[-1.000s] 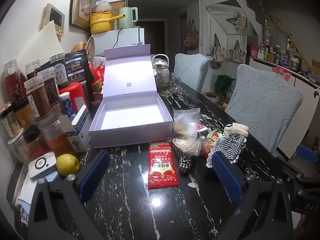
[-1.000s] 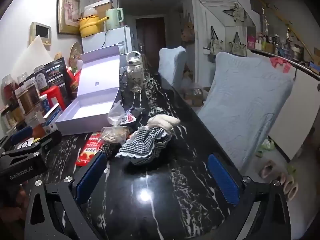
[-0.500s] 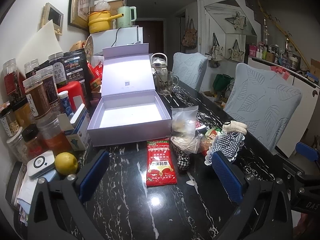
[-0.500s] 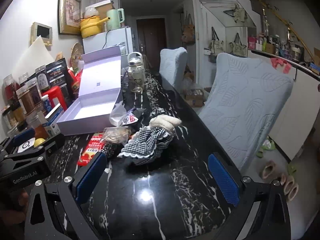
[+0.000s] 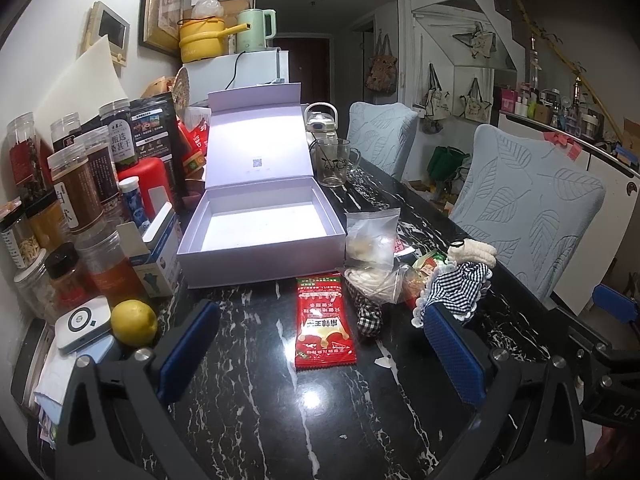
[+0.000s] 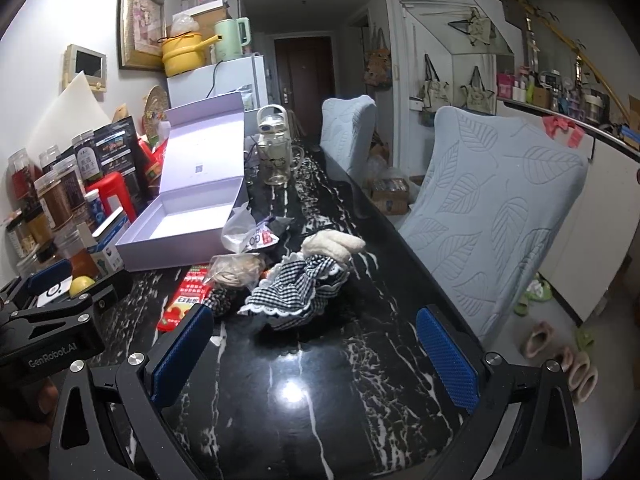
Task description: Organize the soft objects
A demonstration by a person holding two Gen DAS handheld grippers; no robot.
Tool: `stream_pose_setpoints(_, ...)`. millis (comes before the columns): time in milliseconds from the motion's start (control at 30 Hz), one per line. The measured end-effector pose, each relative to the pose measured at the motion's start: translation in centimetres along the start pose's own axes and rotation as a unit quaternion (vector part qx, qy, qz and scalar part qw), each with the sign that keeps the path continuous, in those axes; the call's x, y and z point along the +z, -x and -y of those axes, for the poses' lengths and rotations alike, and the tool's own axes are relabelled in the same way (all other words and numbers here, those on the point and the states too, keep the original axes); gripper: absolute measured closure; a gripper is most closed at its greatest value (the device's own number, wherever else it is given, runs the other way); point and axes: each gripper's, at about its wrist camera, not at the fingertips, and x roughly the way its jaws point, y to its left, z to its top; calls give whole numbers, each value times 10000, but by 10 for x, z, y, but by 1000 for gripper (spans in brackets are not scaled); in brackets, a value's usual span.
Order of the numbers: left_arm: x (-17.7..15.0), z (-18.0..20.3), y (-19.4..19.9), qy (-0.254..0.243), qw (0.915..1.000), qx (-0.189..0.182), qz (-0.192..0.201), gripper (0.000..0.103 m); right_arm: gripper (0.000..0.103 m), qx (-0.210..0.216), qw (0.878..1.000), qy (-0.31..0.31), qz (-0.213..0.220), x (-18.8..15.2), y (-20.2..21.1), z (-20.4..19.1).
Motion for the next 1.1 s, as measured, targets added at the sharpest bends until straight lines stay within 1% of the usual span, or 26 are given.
stream_pose_setpoints(1100, 1, 5, 0, -43, 10000, -46, -21, 0, 0, 31, 10000, 53, 17, 1, 1, -4)
